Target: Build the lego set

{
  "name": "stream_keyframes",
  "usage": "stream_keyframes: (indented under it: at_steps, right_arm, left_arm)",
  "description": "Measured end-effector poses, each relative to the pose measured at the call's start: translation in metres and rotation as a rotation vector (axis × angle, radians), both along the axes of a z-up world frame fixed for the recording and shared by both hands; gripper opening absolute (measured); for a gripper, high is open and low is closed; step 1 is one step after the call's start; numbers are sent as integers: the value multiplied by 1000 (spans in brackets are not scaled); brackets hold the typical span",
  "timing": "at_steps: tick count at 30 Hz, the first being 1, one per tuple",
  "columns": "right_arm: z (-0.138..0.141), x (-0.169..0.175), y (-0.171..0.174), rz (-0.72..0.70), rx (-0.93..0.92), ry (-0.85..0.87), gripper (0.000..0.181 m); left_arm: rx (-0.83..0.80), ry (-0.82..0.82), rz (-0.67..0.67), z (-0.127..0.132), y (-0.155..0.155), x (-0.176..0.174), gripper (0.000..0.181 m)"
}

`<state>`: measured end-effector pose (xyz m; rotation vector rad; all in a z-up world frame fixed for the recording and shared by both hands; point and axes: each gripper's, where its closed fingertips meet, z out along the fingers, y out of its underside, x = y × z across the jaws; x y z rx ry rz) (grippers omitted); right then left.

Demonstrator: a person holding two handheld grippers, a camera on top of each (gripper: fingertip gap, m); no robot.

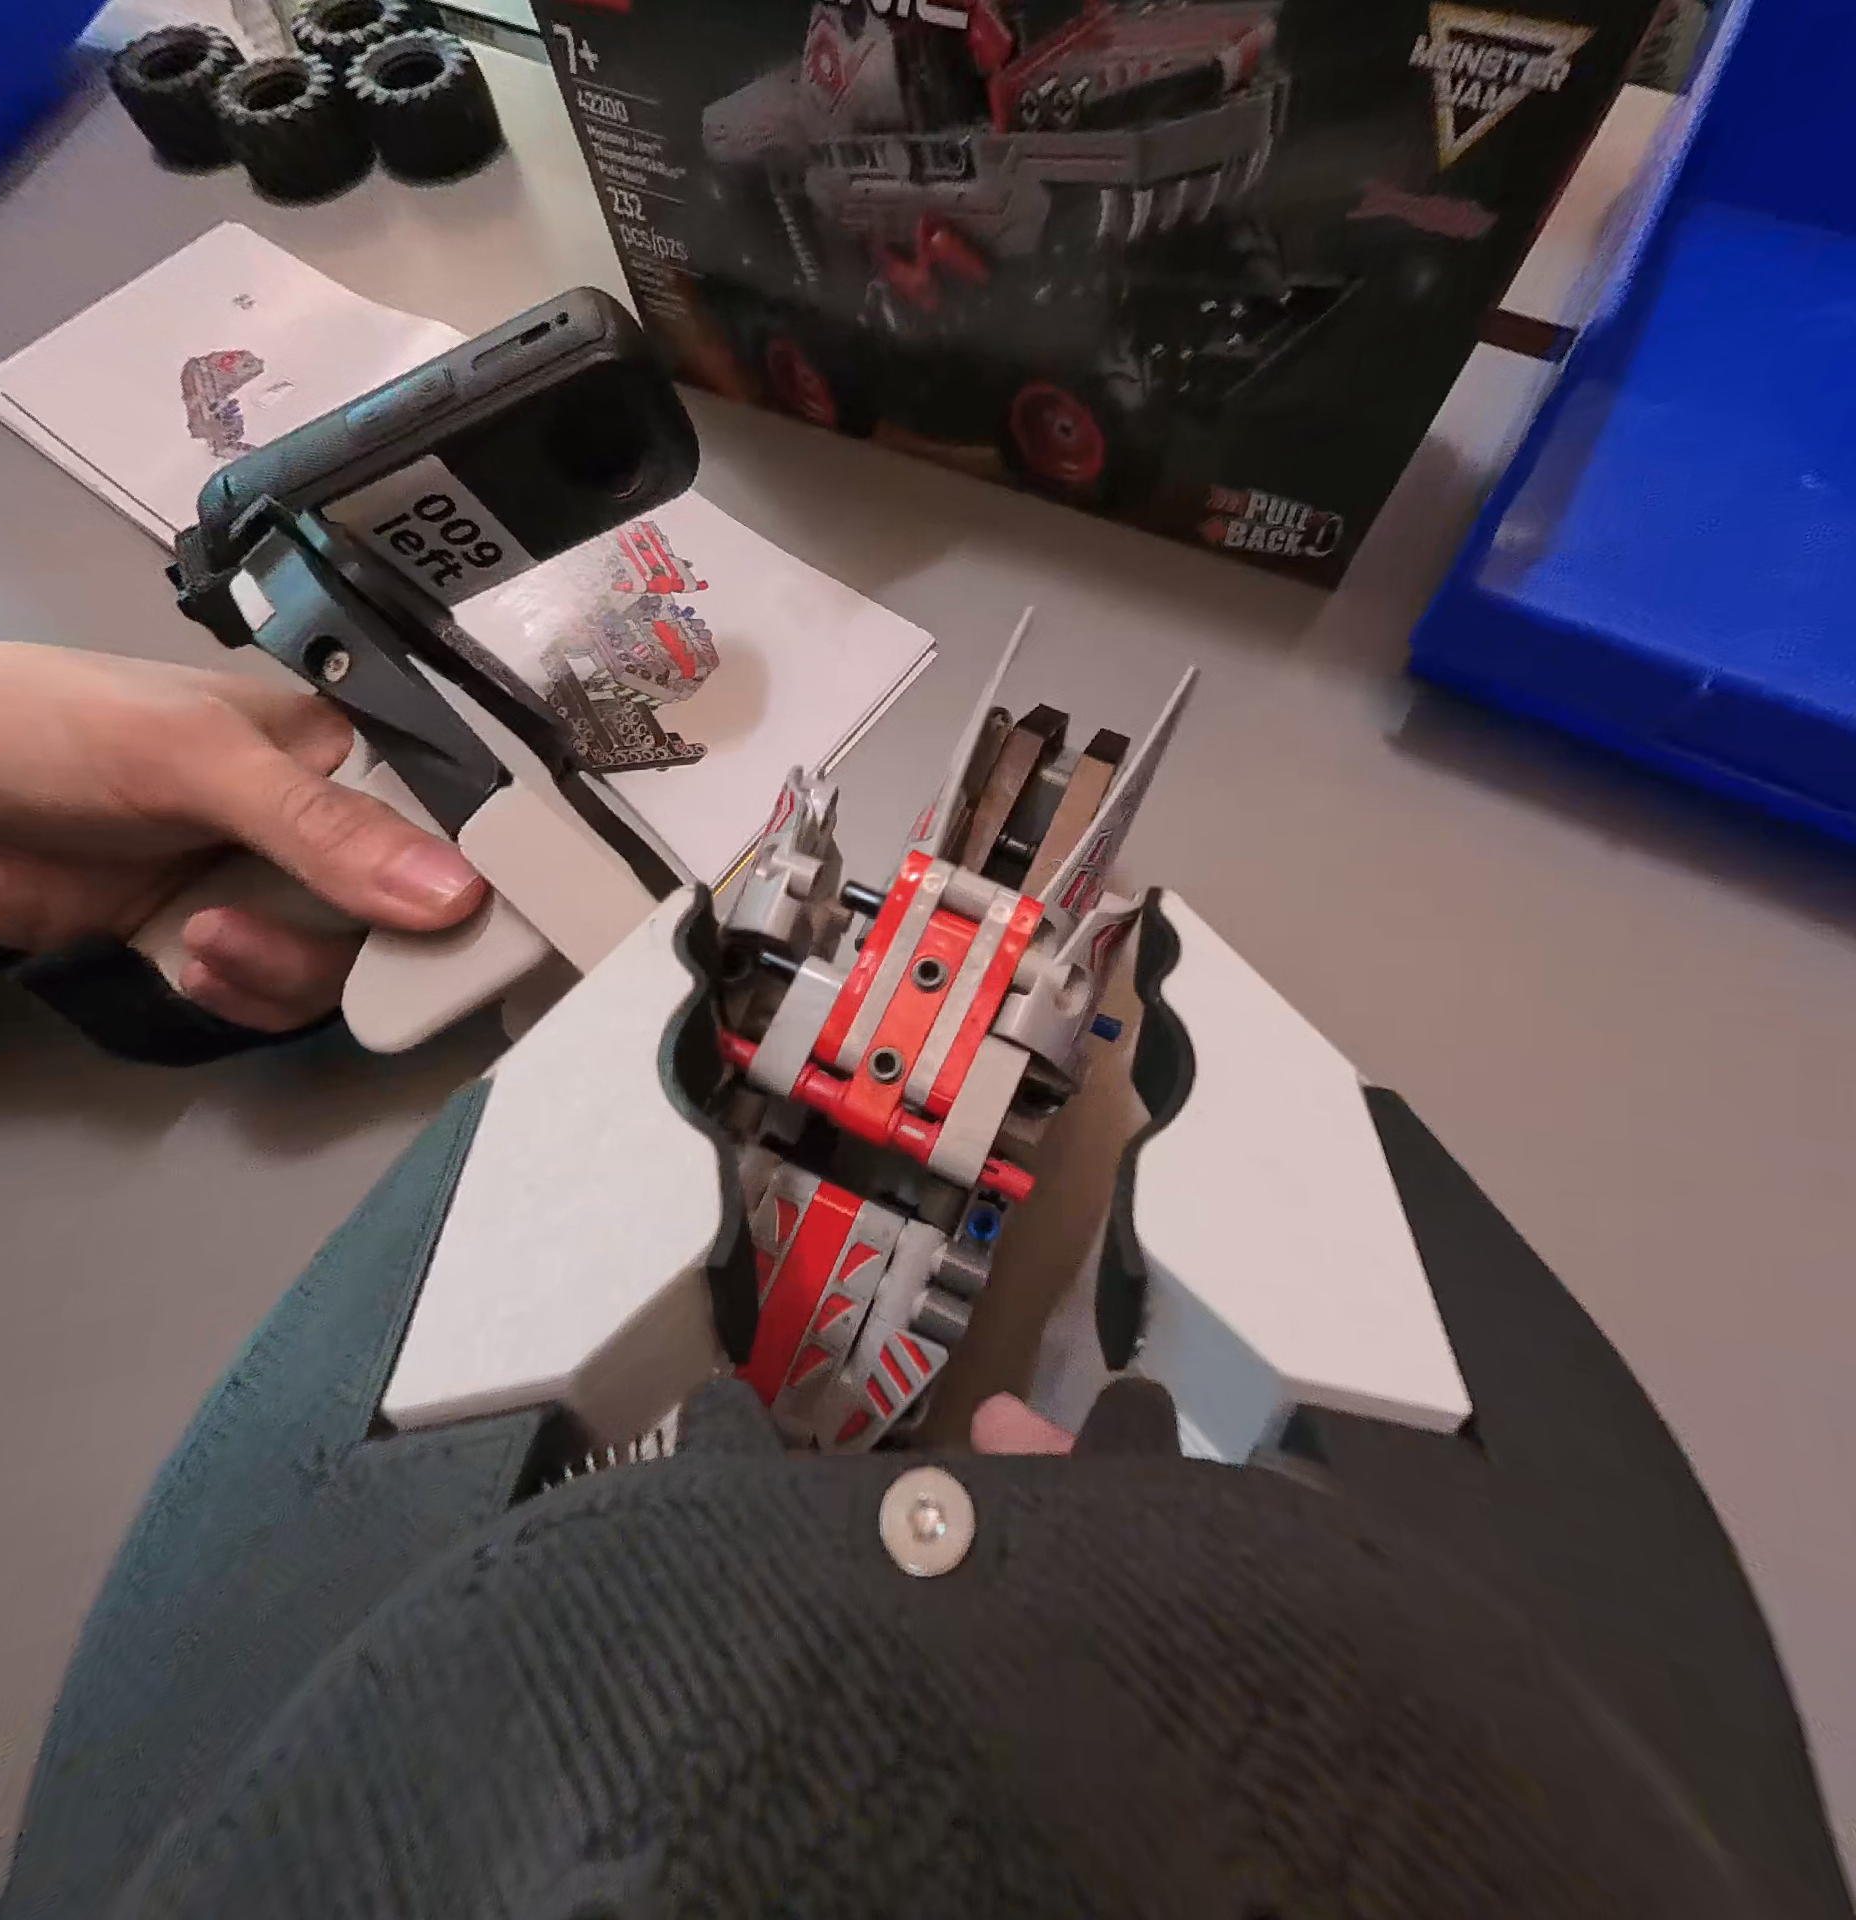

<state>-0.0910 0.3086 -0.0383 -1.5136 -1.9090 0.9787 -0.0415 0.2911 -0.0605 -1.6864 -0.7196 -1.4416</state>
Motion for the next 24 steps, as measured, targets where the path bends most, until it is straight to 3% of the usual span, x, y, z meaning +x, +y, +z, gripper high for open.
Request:
stream_keyframes:
  at_steps: [7, 24]
  right_arm:
    - [1, -2, 0, 17, -3, 26, 71]
    - [4, 2, 9, -123, 99, 62, 66]
  left_arm:
    - [1, -2, -13, -1, 2, 2, 32]
    - [4, -19, 50, 0, 9, 7, 32]
